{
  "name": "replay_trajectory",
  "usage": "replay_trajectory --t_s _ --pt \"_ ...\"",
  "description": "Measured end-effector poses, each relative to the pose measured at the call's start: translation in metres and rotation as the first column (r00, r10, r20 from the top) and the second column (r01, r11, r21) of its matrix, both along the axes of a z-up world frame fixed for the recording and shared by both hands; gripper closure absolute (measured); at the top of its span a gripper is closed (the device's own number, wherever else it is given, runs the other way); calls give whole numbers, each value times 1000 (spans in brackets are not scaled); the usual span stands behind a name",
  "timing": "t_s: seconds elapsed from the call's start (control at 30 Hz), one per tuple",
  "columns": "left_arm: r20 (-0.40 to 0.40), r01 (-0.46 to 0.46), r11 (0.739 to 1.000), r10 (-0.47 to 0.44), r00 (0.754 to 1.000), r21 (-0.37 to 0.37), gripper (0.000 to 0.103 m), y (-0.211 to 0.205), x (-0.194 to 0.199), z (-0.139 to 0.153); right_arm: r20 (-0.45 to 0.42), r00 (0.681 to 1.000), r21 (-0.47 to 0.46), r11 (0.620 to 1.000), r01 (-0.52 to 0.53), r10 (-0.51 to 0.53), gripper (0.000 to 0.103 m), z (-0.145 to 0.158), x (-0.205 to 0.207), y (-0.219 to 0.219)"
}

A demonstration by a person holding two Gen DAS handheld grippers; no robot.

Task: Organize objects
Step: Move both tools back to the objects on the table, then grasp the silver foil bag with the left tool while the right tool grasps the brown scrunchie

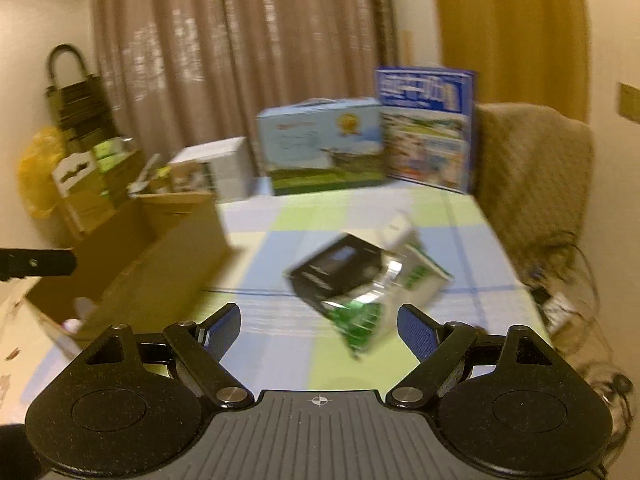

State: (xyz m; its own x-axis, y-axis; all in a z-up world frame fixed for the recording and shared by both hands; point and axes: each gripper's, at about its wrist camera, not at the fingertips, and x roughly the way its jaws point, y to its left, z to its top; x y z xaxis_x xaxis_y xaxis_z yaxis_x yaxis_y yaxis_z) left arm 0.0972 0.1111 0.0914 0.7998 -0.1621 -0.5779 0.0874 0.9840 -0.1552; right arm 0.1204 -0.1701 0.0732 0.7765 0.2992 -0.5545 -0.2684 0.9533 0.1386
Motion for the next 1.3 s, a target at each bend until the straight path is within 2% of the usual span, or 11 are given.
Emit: replay_trajectory --t_s 0.1,0.3,0.43,0.7,0.93,1.03,1.1,1.17,1.3 --pt "-2 19 1000 -19 1000 -5 9 -21 6 -7 -9 999 -8 999 52 -52 20 -10 -4 -26" --pt "-19 51 999 -51 998 -2 1 -58 27 -25 -51 991 -6 992 126 -126 20 -33 0 -68" --pt "-29 79 997 -78 997 22 1 -80 43 -43 -78 984 -14 987 159 -159 20 -50 10 -88" --pt "-91 126 992 -124 988 22 1 -107 81 -93 -128 972 -24 981 193 -195 20 -81 41 -112" --pt "-123 172 985 -174 977 -23 1 -120 107 -125 -157 975 -55 987 149 -156 21 -96 77 -108" --pt "-130 196 980 -200 971 -46 4 -126 119 -132 -153 979 -76 990 122 -133 24 -100 93 -107" --pt "-135 209 976 -215 967 -55 9 -131 129 -135 -166 977 -92 988 121 -135 33 -106 105 -109" --pt "-140 217 974 -224 964 -66 12 -136 137 -140 -179 974 -99 988 121 -138 37 -112 115 -111" --pt "-158 225 971 -236 959 -84 30 -144 153 -152 -200 972 -129 986 101 -125 39 -123 129 -112"
